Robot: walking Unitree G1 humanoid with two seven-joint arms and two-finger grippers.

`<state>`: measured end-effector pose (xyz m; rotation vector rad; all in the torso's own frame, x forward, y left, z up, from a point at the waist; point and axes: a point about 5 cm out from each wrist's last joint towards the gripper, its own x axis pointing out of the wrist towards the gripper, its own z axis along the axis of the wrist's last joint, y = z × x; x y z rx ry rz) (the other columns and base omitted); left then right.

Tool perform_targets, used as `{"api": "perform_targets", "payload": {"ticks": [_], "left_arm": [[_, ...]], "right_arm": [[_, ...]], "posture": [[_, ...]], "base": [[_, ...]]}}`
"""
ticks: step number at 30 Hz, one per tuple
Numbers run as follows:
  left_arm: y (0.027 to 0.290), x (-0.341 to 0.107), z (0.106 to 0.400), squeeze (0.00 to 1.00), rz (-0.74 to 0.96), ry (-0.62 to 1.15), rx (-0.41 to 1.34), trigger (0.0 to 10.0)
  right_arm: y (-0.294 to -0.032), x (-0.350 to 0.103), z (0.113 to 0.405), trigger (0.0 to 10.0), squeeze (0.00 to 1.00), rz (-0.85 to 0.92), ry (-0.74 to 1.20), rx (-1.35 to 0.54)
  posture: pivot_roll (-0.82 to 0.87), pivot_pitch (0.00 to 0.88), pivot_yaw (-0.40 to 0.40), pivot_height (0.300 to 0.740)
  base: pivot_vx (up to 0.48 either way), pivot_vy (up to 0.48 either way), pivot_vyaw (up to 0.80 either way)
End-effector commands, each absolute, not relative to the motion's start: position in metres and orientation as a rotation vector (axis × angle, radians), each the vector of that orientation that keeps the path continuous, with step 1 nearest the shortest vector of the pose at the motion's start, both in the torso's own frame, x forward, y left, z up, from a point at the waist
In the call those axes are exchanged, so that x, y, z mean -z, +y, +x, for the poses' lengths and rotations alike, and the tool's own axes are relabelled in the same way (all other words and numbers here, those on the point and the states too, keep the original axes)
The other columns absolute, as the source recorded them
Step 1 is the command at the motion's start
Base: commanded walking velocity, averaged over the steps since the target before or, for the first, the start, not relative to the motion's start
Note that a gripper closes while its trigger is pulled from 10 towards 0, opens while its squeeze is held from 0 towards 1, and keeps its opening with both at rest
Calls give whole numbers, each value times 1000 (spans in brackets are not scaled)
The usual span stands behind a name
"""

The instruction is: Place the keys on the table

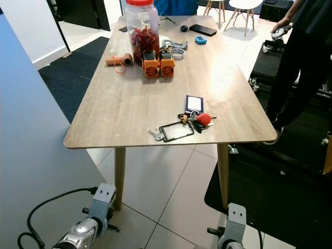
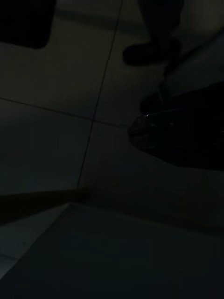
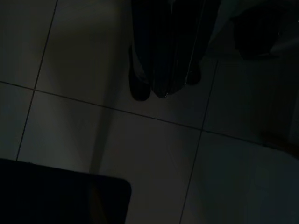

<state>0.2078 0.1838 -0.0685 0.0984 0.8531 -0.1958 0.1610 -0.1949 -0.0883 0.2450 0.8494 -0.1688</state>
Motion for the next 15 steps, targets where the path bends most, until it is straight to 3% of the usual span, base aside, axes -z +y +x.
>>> {"api": "perform_targets", "payload": {"ticks": [1, 15], "left_arm": [[174, 71, 205, 0, 79, 872, 246, 10000], [178, 67, 208, 0, 41, 800, 190, 10000]], "right_arm": [[-197, 90, 157, 10000, 0, 242, 869, 167], [-199, 87, 162, 10000, 0, 242, 848, 194]], "posture": [[8, 50, 10, 740], [33, 54, 8, 740]], "base": [[0, 0, 0], [0, 0, 0]]}}
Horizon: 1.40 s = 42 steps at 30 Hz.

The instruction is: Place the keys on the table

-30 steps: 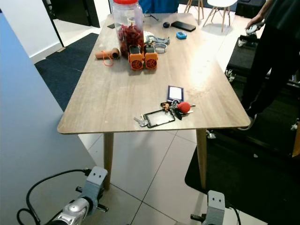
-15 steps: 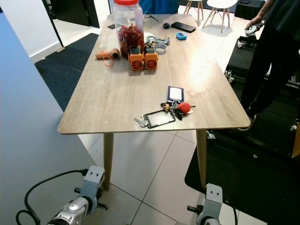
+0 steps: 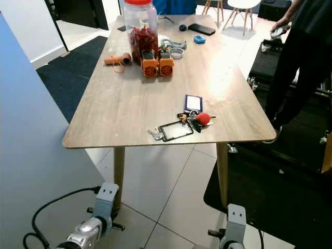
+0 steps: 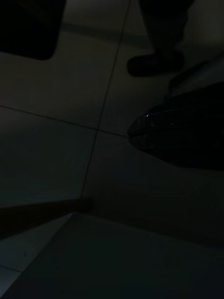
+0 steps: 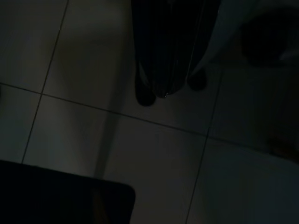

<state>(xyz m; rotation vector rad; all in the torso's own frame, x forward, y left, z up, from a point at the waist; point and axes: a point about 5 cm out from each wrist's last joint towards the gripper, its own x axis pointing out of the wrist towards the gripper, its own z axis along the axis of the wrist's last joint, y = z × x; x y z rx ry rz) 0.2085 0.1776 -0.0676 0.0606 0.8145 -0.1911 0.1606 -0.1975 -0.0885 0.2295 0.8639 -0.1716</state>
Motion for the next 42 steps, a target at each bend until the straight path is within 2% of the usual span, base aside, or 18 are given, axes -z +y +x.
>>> {"api": "perform_targets", "payload": {"ticks": [1, 10, 20, 24, 28, 33, 36, 42], "left_arm": [[179, 67, 208, 0, 35, 790, 191, 10000], [184, 67, 205, 0, 87, 800, 247, 10000], [179, 64, 212, 0, 96, 784, 292, 10000], [178, 61, 216, 0, 99, 774, 294, 10000], [180, 61, 216, 0, 106, 776, 287, 10000], [184, 64, 209, 0, 136, 805, 325, 10000], [185, 66, 208, 0, 114, 805, 275, 10000], [174, 70, 202, 0, 66, 797, 239, 10000]], "right_arm": [[-199, 87, 163, 10000, 0, 232, 847, 191], [-208, 84, 166, 10000, 0, 189, 832, 239], [-209, 87, 159, 10000, 0, 234, 826, 294], [-219, 86, 156, 10000, 0, 279, 797, 429], [-219, 87, 154, 10000, 0, 288, 802, 446], [-208, 89, 153, 10000, 0, 222, 835, 332], [-203, 89, 155, 10000, 0, 134, 862, 224], [-209, 84, 166, 10000, 0, 68, 859, 156]], "posture": [[31, 53, 5, 740], [21, 51, 17, 740], [24, 64, 40, 740], [27, 55, 48, 740], [27, 59, 56, 740], [27, 26, 44, 740], [29, 14, 2, 740], [46, 11, -71, 740]], "base": [[0, 0, 0], [0, 0, 0], [0, 0, 0], [0, 0, 0], [0, 0, 0], [0, 0, 0], [0, 0, 0], [0, 0, 0]]}}
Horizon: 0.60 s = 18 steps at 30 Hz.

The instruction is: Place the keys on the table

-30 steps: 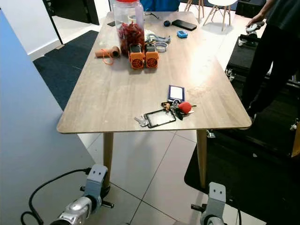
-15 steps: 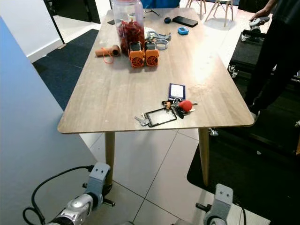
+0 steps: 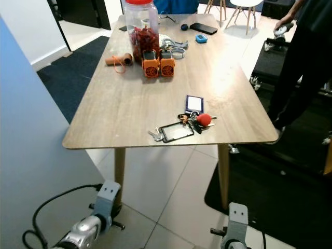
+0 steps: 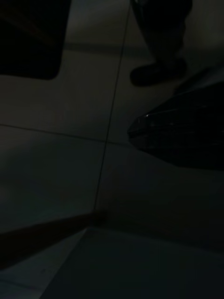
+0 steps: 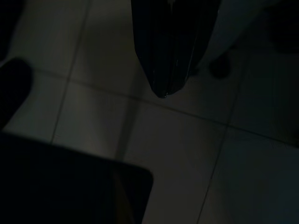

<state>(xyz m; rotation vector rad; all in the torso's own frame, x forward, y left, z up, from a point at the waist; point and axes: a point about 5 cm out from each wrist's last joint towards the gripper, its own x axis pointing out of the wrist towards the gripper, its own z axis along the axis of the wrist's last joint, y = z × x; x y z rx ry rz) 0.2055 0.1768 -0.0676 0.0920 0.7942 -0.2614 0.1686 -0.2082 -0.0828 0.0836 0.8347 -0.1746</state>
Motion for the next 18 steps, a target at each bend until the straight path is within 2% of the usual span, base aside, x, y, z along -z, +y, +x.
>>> {"api": "perform_targets", "payload": {"ticks": [1, 9, 18], "left_arm": [[174, 70, 202, 0, 66, 797, 239, 10000], [169, 74, 194, 0, 58, 789, 238, 10000], [163, 70, 201, 0, 80, 776, 293, 10000]], "right_arm": [[-209, 84, 166, 10000, 0, 68, 859, 156], [-214, 80, 174, 10000, 0, 25, 862, 114], [-214, 84, 166, 10000, 0, 141, 861, 216]], "posture": [[46, 11, -71, 740], [72, 17, -107, 740], [42, 20, -30, 740]], "base": [[0, 0, 0], [0, 0, 0], [0, 0, 0]]}}
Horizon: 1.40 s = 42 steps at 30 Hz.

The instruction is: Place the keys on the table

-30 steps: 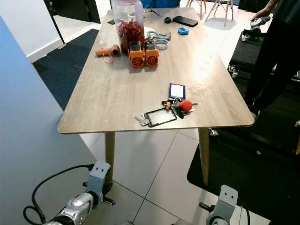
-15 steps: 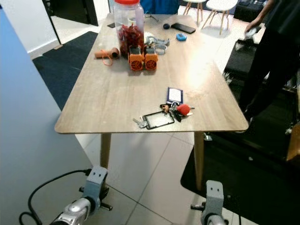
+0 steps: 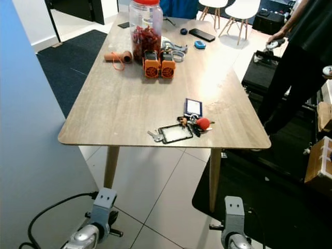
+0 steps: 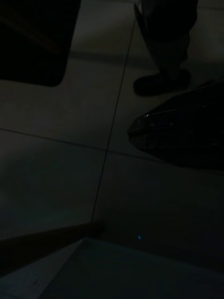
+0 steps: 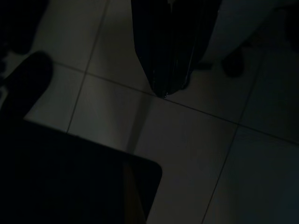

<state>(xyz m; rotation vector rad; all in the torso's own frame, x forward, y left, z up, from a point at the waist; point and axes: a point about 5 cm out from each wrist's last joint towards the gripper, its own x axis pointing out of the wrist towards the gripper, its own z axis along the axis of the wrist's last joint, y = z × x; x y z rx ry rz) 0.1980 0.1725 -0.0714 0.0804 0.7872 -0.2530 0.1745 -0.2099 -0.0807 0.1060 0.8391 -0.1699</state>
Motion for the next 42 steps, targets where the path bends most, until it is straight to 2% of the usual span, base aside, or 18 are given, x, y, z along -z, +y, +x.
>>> {"api": "perform_targets", "payload": {"ticks": [1, 4, 9, 16, 32, 42], "left_arm": [[162, 68, 205, 0, 88, 771, 312, 10000], [163, 63, 214, 0, 131, 766, 358, 10000], [167, 61, 218, 0, 141, 766, 363, 10000], [169, 60, 218, 0, 123, 770, 352, 10000], [168, 61, 216, 0, 10, 749, 301, 10000], [172, 64, 212, 0, 28, 762, 235, 10000]], "right_arm": [[-215, 85, 163, 10000, 0, 170, 859, 246], [-215, 89, 154, 10000, 0, 231, 859, 311], [-214, 91, 147, 10000, 0, 252, 861, 345], [-206, 93, 142, 10000, 0, 245, 855, 287], [-197, 90, 155, 10000, 0, 219, 846, 189], [-196, 89, 157, 10000, 0, 207, 849, 167]], "posture": [[35, 23, 1, 740], [29, 26, 38, 740], [22, 30, 54, 740], [23, 32, 58, 740], [36, 36, 19, 740], [44, 38, 5, 740]], "base": [[0, 0, 0], [0, 0, 0], [0, 0, 0], [0, 0, 0], [0, 0, 800], [0, 0, 800]]}}
